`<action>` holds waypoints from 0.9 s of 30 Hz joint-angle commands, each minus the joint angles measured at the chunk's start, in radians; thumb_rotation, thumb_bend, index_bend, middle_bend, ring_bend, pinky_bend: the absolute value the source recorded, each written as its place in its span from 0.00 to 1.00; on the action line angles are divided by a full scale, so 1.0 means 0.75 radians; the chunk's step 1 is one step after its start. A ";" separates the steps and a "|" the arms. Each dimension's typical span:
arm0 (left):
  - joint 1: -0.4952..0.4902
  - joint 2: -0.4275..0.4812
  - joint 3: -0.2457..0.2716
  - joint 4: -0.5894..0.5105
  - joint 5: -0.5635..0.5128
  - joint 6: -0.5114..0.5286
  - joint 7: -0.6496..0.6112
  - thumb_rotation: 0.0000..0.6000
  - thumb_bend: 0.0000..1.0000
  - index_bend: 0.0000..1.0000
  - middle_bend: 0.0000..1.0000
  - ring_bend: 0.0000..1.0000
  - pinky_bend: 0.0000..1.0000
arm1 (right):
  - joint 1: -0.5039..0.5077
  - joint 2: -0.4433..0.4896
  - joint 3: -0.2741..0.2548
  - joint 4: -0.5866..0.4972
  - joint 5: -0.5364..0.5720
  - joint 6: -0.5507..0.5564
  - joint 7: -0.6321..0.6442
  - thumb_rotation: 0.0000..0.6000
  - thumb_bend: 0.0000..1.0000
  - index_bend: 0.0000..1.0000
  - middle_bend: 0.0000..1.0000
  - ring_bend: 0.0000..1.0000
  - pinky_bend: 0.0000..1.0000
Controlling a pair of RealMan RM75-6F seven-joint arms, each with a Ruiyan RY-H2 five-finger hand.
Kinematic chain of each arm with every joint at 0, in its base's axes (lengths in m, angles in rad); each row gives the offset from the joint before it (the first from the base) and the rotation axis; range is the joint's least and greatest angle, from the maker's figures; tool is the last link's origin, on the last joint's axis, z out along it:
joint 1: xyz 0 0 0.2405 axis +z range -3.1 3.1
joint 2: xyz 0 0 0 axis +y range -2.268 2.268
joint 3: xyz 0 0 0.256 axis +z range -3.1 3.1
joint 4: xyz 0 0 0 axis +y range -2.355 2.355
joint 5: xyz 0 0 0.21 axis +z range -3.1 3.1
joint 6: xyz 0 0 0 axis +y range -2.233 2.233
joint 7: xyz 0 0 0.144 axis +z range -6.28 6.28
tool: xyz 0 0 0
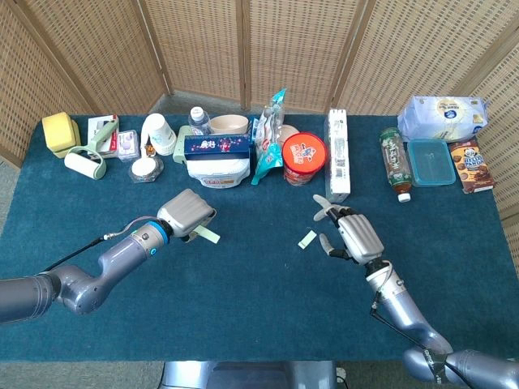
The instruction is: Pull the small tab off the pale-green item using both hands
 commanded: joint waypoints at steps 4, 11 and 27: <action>-0.001 -0.020 -0.013 0.003 -0.007 0.020 0.025 1.00 0.32 0.50 0.99 0.94 1.00 | -0.016 0.004 0.004 0.002 -0.004 0.024 0.006 1.00 0.53 0.02 0.37 0.21 0.25; -0.003 -0.033 -0.016 -0.008 -0.041 0.062 0.080 1.00 0.22 0.30 0.79 0.72 0.90 | -0.028 0.006 0.008 0.000 -0.010 0.038 0.015 1.00 0.53 0.01 0.37 0.20 0.24; 0.219 0.125 -0.026 -0.262 0.030 0.378 0.005 1.00 0.20 0.22 0.52 0.45 0.68 | -0.050 0.047 0.024 0.002 0.012 0.043 -0.029 1.00 0.53 0.02 0.37 0.19 0.24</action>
